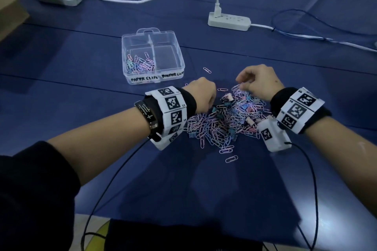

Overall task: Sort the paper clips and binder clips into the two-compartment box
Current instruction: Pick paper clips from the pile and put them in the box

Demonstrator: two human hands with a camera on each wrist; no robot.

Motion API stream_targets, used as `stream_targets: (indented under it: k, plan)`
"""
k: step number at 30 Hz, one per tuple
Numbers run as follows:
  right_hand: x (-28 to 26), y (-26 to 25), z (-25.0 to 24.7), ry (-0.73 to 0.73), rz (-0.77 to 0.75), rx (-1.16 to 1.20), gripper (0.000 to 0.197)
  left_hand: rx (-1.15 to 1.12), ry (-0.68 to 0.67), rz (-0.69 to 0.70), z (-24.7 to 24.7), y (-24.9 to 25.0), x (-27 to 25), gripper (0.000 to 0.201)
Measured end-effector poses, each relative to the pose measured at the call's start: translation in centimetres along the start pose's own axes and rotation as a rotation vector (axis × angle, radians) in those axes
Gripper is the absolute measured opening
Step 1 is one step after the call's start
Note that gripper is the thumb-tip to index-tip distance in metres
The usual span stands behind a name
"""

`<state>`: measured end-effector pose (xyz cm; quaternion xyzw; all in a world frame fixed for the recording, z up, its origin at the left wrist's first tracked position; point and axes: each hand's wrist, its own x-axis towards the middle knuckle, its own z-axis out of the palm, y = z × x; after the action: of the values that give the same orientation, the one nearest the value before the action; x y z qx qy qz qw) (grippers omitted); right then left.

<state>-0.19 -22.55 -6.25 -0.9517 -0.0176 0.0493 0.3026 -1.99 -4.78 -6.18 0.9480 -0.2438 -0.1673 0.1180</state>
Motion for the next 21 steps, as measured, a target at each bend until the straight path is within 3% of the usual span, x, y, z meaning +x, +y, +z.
stream_targets:
  k: [6, 10, 13, 19, 21]
  plan:
    - [-0.6, -0.1, -0.2, -0.067, -0.062, -0.117, 0.018, -0.47, -0.004, -0.174, -0.8, -2.3, -0.1, 0.016]
    - [-1.4, -1.0, 0.6, -0.224, -0.186, -0.236, 0.023, -1.052, -0.059, -0.264, -1.4, -2.7, -0.3, 0.023]
    - [-1.4, -1.5, 1.2, -0.263, -0.183, -0.248, 0.018, -1.325, -0.109, -0.318, -1.6, -2.6, -0.7, 0.028]
    - [-1.3, -1.7, 1.5, -0.295, -0.147, -0.254, 0.013, -1.506, -0.238, -0.323, -1.8, -2.2, -1.0, 0.002]
    - [-1.4, -1.5, 1.3, -0.276, -0.113, -0.177, 0.012, -1.502, -0.241, -0.362, -1.4, -2.3, -0.4, 0.02]
